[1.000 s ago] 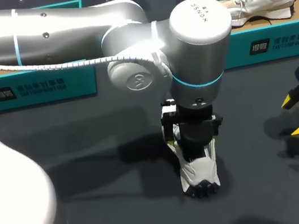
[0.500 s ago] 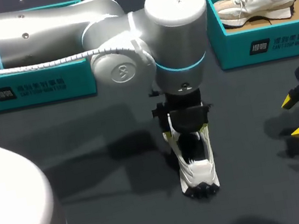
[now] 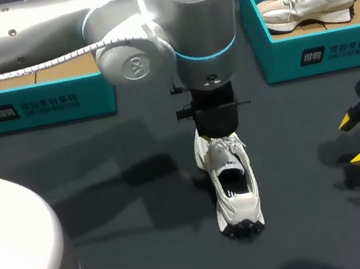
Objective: Take the shoe out of the shoebox, open the shoe tongue, remove and reinsert the insole, then place the shoe into the shoebox
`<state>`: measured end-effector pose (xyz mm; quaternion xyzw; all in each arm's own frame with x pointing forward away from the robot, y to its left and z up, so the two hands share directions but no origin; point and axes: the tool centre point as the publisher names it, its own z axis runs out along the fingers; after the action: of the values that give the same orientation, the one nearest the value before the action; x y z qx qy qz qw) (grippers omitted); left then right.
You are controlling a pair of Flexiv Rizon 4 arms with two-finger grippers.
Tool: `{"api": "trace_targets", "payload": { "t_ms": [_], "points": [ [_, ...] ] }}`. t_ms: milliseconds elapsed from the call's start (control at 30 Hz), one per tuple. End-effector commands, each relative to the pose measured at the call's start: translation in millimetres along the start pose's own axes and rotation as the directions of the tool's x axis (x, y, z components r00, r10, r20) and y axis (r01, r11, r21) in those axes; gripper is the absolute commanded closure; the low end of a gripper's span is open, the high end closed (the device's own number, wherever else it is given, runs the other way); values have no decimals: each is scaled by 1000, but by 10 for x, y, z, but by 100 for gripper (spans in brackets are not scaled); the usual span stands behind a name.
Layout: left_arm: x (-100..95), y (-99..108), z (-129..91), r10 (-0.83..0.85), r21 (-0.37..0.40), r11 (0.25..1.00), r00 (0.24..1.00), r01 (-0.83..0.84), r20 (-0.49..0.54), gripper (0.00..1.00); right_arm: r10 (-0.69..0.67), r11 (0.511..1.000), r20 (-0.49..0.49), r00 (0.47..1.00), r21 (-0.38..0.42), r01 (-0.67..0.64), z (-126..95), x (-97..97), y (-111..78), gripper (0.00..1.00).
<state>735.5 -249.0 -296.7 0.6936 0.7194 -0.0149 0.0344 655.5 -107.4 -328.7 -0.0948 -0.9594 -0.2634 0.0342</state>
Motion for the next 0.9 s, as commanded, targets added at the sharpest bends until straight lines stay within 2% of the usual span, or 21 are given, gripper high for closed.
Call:
{"api": "trace_targets", "payload": {
  "t_ms": [33, 267, 600, 900],
  "points": [
    [62, 23, -162, 16, 46, 999, 999, -18, 32, 61, 1, 1000, 3, 1000, 3, -1, 2, 15, 4, 0],
    [-9, -149, -195, 57, 80, 995, 996, -62, 61, 63, 1, 1000, 3, 1000, 3, -1, 2, 15, 4, 0],
    [-90, -335, -49, 80, 133, 987, 995, -89, 66, 71, 1, 1000, 3, 1000, 3, -1, 2, 15, 4, 0],
    [-153, -494, 182, 97, 183, 977, 993, -107, 62, 75, 1, 1000, 3, 1000, 3, -1, 2, 15, 4, 0]
  ]
}}
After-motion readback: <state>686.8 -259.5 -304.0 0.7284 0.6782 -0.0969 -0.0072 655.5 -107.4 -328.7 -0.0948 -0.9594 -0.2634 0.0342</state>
